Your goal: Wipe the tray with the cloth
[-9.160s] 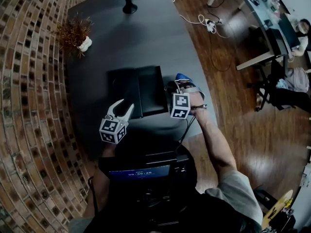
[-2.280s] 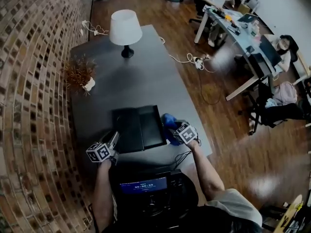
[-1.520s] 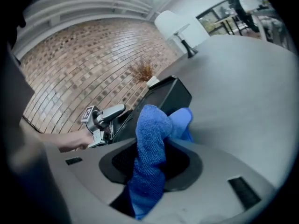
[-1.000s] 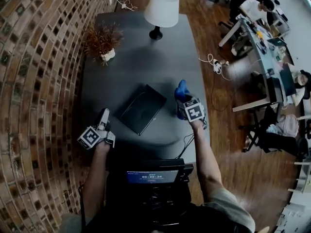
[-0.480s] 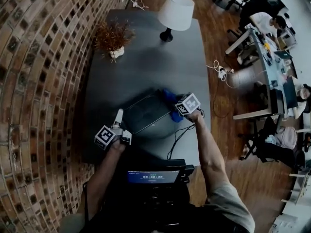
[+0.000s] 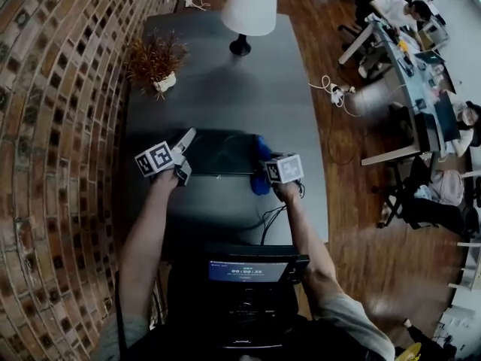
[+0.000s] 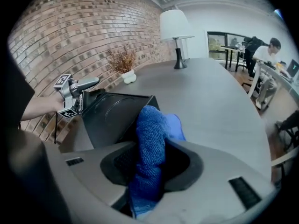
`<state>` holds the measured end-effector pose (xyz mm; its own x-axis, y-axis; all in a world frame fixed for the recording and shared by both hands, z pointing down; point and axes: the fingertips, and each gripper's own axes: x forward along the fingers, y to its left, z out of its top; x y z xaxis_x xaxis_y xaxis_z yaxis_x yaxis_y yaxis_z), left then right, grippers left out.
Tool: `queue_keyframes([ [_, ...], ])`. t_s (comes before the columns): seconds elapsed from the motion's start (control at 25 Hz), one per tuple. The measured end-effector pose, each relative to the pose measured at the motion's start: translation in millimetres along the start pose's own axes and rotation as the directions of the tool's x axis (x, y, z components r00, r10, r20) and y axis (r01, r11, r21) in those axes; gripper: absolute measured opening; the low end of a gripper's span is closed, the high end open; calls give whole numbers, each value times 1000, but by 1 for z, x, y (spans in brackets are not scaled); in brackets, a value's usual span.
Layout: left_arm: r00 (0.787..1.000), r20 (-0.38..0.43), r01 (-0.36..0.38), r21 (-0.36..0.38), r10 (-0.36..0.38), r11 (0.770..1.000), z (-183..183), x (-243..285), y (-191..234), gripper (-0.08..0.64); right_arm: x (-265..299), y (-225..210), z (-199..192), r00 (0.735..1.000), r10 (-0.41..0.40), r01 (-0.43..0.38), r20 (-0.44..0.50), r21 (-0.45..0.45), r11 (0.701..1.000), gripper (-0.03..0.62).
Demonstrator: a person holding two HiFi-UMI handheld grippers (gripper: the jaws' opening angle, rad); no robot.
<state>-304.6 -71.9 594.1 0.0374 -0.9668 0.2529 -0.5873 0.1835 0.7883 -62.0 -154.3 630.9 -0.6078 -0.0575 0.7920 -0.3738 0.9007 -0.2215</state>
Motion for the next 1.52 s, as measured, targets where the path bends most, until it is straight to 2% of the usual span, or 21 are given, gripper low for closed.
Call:
queue_keyframes([
  [0.08,1000,6,12,-33,-12,999,0,0,3,238,6,-5,1,1000,-12,12,2,5,1000,127],
  [0.16,999,47,20,-66,-17,998,2,-7,4,230,12,-11,1,1000,-21,21,2,9,1000,127],
  [0.28,996,92,-6,-37,9,999,-2,-15,-1,230,21,-21,1,999,-34,34,-1,15,999,127],
  [0.4,995,99,-22,9,21,1000,-1,-14,-5,230,28,-30,-1,999,-47,47,-6,21,999,126],
  [0.64,992,119,-43,-13,44,999,-5,-20,-4,239,34,-42,-3,996,-81,81,-27,26,996,126],
  [0.84,986,165,2,-71,9,997,-1,-28,1,233,26,-50,-12,993,-108,109,-52,25,994,129],
  [0.92,986,165,21,-42,-14,999,1,-47,-3,244,9,-54,-26,992,-112,114,-65,24,993,133],
  [1.04,986,129,99,49,-104,994,-20,-110,-26,273,-43,-63,-66,990,-107,109,-91,20,994,140],
  [1.12,979,145,139,41,-144,989,-37,-151,-35,272,-83,-69,-102,989,-101,103,-112,12,995,142],
  [1.2,973,176,151,15,-152,988,-49,-175,-39,265,-114,-74,-140,986,-99,100,-135,-4,995,147],
  [1.36,967,176,190,-8,-185,982,-71,-182,-55,242,-115,-75,-205,972,-145,132,-183,-81,988,169],
  [1.44,960,150,236,15,-235,972,-77,-178,-79,238,-117,-74,-209,960,-215,195,-179,-127,973,217],
  [1.52,948,131,284,66,-290,957,-73,-178,-106,236,-138,-72,-192,951,-269,241,-149,-183,953,226],
])
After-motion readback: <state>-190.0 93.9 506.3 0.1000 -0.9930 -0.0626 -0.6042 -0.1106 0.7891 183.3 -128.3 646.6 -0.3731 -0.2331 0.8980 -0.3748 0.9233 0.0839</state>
